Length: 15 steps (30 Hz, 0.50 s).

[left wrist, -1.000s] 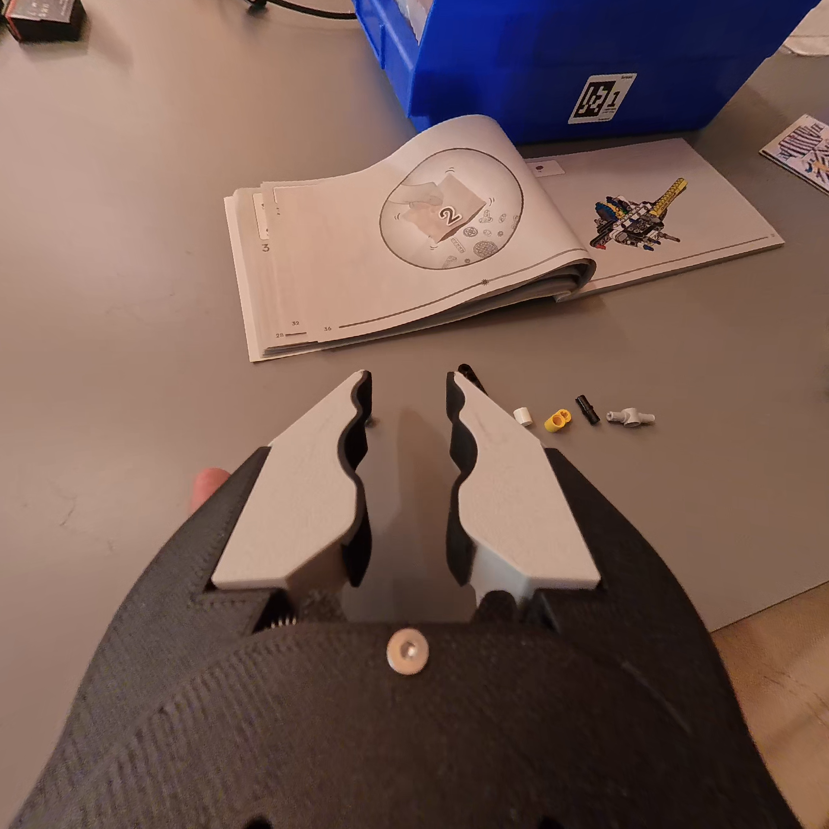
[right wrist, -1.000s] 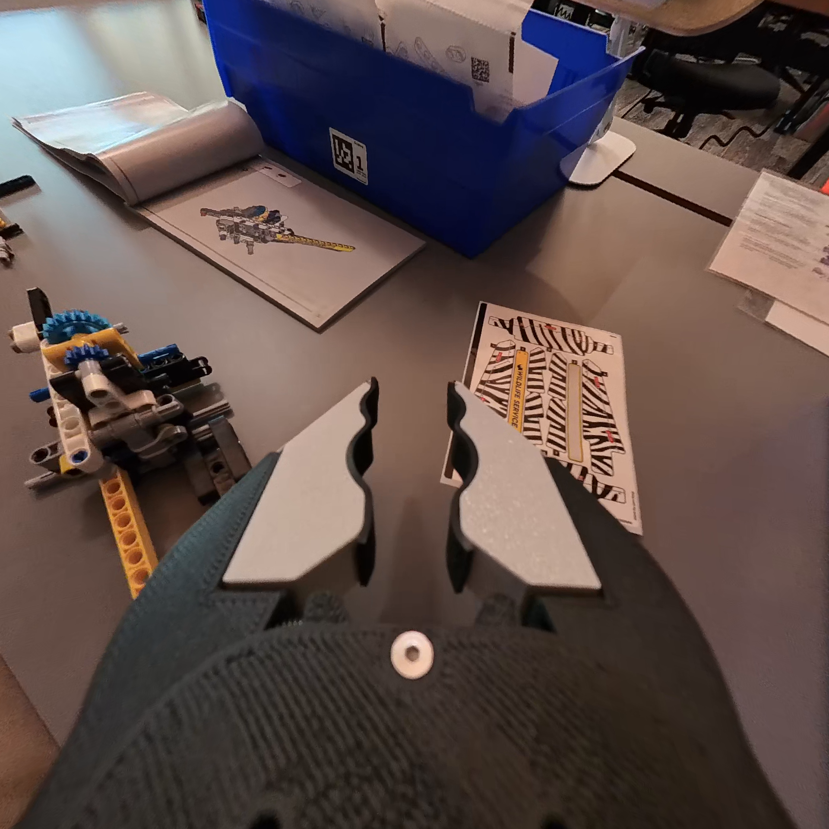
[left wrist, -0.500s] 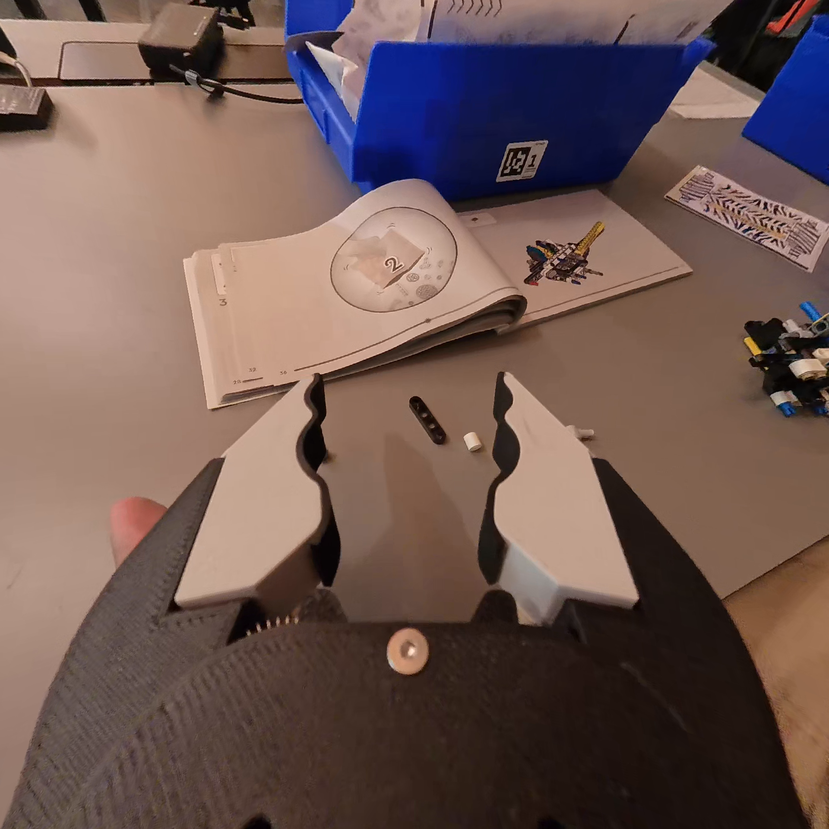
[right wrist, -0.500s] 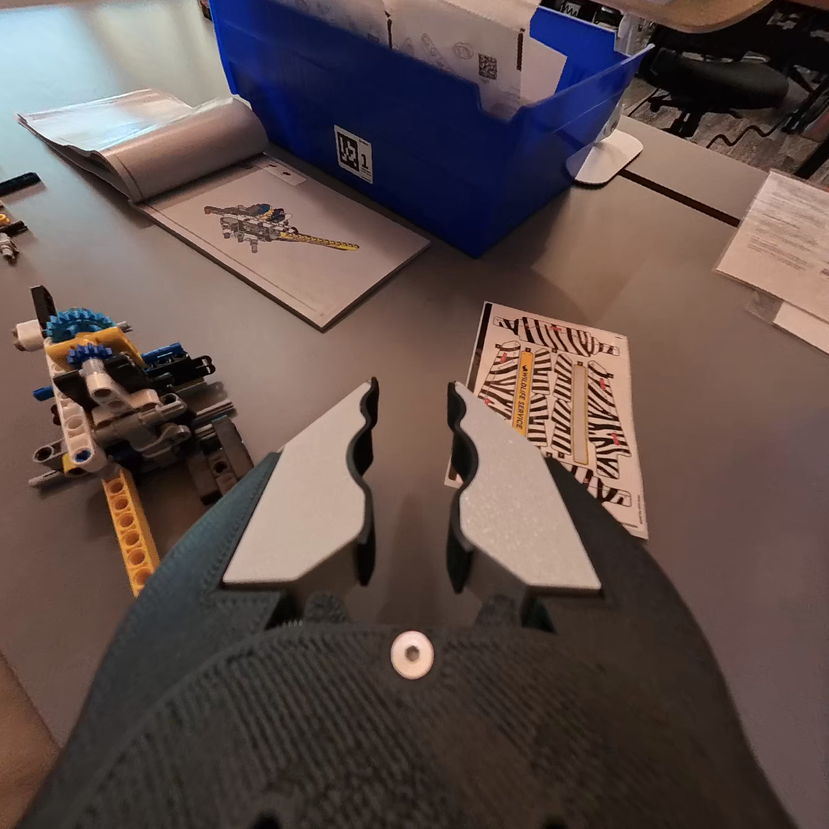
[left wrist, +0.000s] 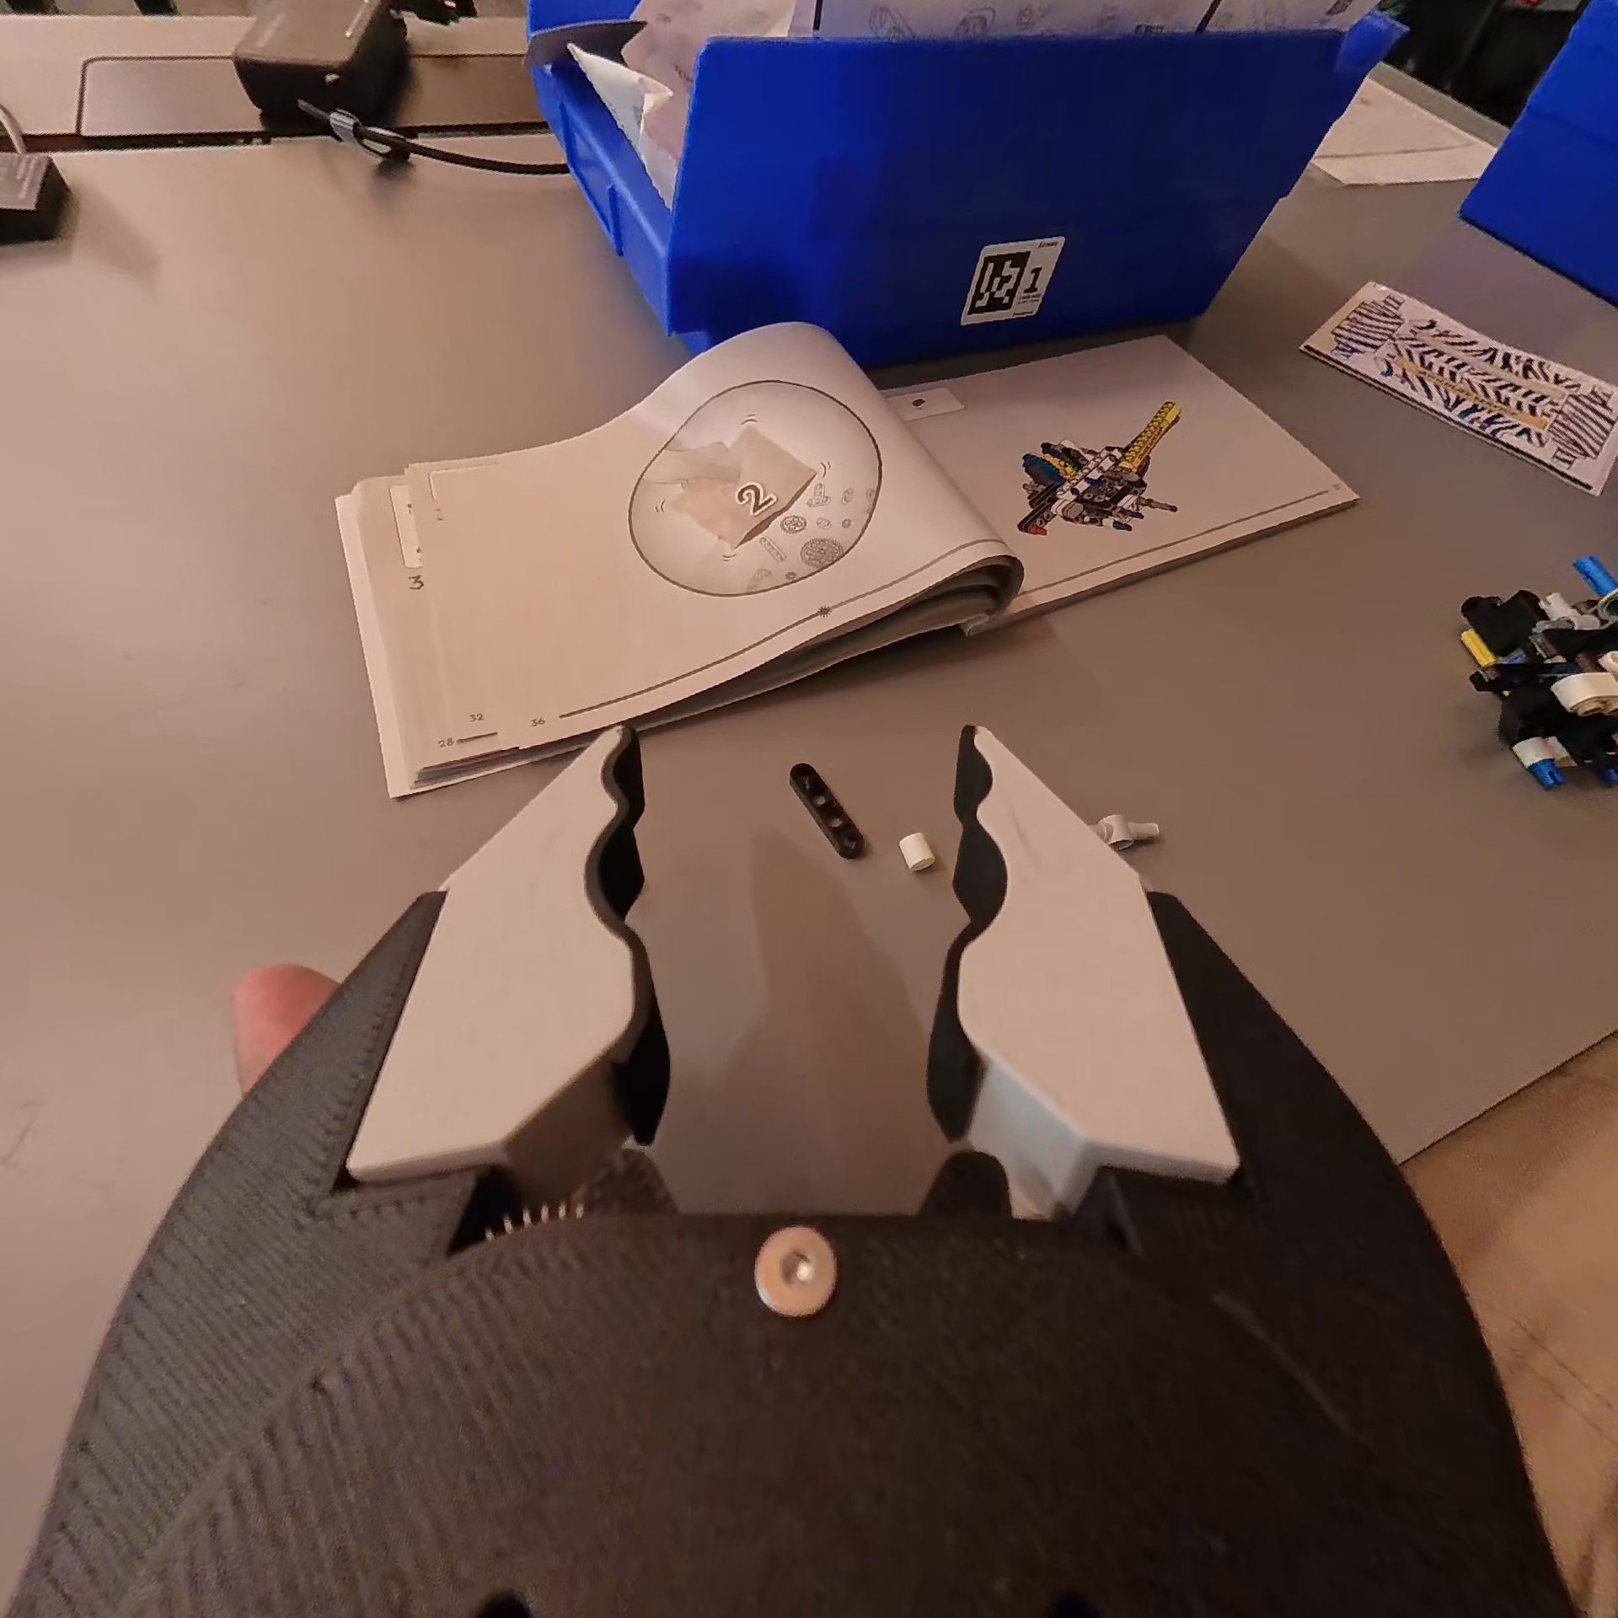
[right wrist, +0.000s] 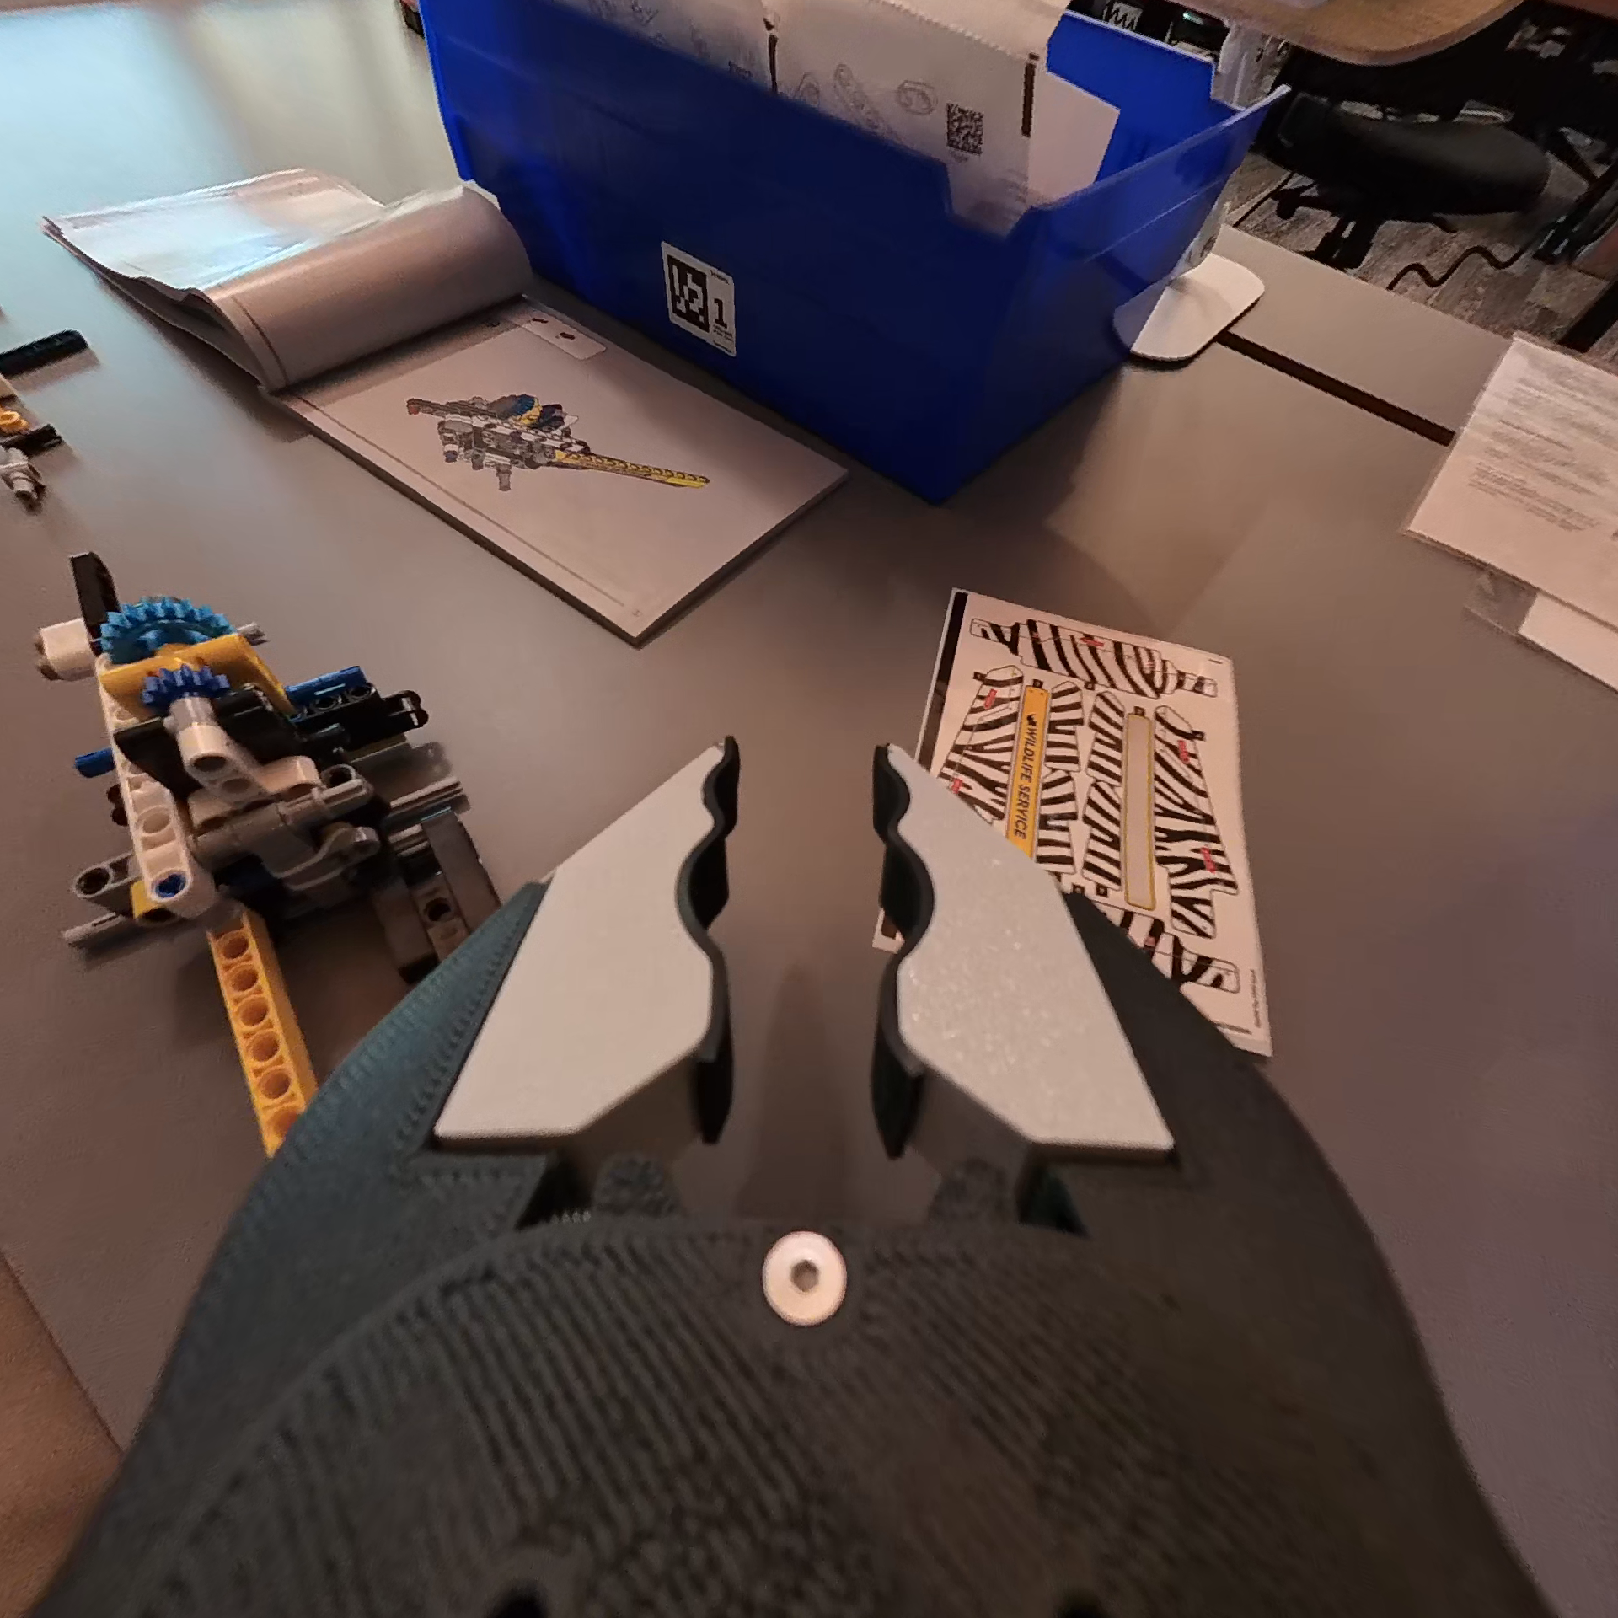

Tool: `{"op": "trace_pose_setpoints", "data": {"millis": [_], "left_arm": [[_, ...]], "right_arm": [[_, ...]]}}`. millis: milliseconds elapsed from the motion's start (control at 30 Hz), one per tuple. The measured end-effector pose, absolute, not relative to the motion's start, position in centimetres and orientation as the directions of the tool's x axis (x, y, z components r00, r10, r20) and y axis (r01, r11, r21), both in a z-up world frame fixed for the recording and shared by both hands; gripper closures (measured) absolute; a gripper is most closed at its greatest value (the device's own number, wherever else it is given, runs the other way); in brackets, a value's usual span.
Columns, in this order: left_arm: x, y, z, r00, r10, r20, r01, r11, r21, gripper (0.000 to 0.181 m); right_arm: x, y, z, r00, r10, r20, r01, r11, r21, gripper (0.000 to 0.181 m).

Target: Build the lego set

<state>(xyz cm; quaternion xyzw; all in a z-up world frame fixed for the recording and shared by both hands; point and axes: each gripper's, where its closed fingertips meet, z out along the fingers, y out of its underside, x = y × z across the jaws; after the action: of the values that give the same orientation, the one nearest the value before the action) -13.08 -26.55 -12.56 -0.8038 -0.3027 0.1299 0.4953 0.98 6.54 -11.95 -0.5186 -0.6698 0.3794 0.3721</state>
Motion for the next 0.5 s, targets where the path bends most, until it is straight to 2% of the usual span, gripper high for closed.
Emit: {"op": "trace_pose_setpoints", "data": {"millis": [500], "left_arm": [[-12.88,-26.34,-12.84,0.790,0.609,0.065,0.346,-0.357,-0.868,0.108]], "right_arm": [[0.99,6.27,-12.03,-0.195,0.975,0.104,0.414,0.178,-0.893,0.152]]}}
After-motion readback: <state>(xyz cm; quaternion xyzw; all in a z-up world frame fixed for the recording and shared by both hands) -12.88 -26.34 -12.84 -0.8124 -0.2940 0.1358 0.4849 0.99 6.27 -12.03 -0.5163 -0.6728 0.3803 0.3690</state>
